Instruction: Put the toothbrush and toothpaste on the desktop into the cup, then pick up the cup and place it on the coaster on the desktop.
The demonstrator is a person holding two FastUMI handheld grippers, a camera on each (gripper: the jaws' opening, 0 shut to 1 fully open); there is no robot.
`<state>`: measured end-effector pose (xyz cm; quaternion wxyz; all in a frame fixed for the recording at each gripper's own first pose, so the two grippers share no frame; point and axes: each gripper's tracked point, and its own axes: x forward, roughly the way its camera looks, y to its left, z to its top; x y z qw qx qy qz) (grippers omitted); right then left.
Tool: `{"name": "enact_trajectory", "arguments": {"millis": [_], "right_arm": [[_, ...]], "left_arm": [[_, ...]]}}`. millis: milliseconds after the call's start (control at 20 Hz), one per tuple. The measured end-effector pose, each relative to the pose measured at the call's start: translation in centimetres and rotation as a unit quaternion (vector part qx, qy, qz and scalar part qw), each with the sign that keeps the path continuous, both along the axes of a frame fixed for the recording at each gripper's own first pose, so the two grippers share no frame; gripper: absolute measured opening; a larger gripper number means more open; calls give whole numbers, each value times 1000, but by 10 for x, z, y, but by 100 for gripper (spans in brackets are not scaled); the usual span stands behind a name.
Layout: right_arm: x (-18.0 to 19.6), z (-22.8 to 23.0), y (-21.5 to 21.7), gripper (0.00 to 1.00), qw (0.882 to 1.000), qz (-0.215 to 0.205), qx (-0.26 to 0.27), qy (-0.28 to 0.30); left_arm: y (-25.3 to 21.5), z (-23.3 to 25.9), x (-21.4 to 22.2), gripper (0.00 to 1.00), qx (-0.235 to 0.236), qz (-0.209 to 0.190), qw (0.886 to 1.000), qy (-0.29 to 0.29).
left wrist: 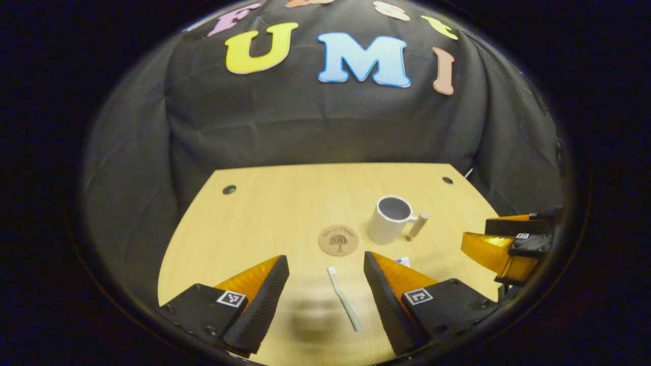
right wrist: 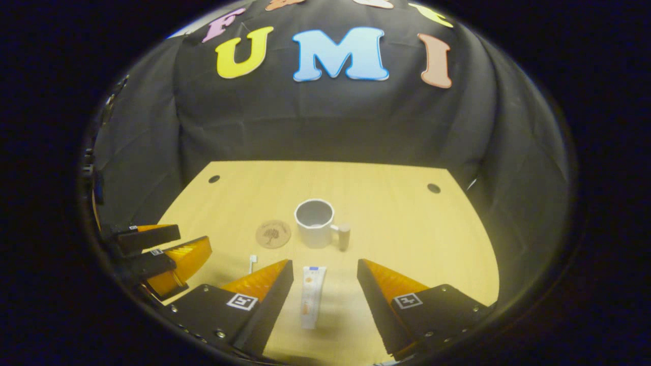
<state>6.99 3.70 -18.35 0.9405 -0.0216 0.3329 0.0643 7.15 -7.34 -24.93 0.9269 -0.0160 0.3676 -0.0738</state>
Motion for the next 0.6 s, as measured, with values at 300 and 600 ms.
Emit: {"name": "enact_trajectory", "arguments": {"millis": [300, 600], "right_arm": [[10, -69, 8, 82, 993, 7, -4, 115], [14, -124, 13, 78, 979, 11, -26, 203]], "left_arm": [[-11, -76, -1, 98, -2, -5, 995, 98], [-19, -146, -6, 98, -4, 13, 980, 201]]}}
